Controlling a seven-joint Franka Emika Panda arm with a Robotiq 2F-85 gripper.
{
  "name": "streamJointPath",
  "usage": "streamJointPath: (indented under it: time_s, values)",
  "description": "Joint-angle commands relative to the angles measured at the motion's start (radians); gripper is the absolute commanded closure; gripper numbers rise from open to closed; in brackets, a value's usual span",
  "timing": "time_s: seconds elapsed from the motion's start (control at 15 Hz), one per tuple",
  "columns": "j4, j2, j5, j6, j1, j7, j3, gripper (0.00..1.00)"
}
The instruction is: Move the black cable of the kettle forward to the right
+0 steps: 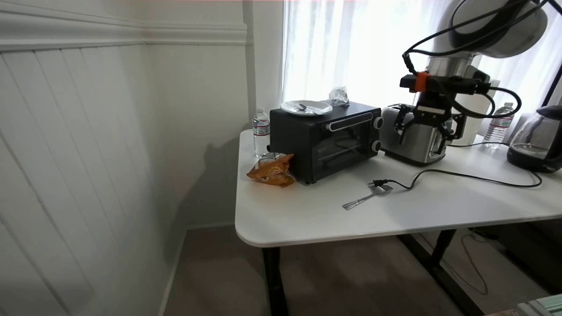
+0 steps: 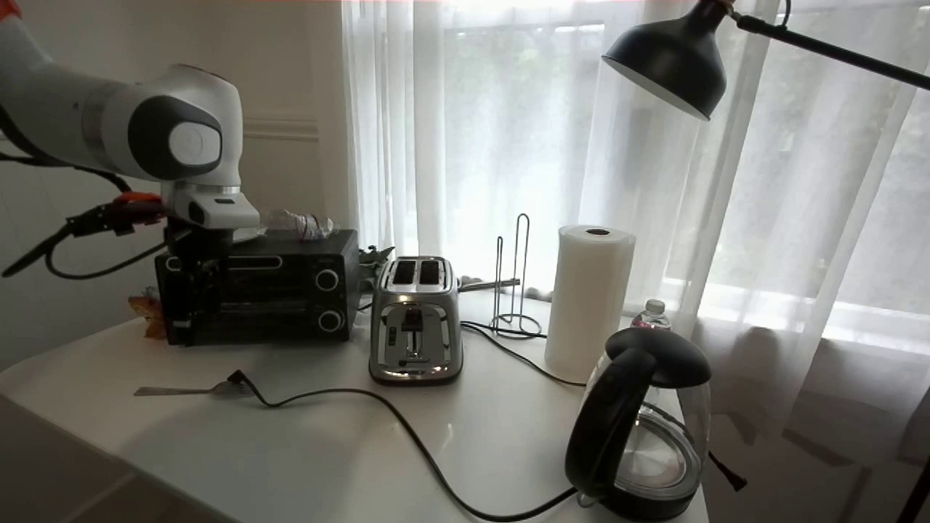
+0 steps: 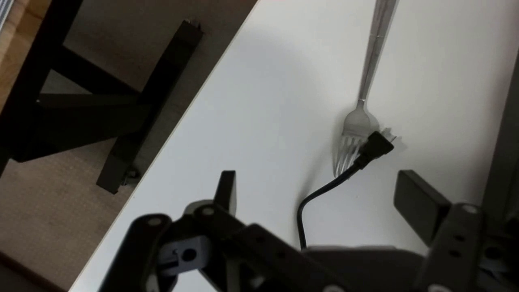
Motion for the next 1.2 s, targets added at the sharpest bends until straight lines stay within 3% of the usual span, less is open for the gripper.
streamJointPath:
  time_s: [0.0,0.8,0.93,1.13]
  values:
    - [0.032,0.115,0.036,0.085,0.036,0.044,-0.037,0.00]
    - [0.084,0.349,0.100,0.372,0.080,0.096,-0.111,0.01]
    - [0.095,0.372,0.085,0.386,0.095,0.121,-0.131,0.03]
    - [0.110,0.397,0.082,0.384,0.108,0.142,-0.148,0.16]
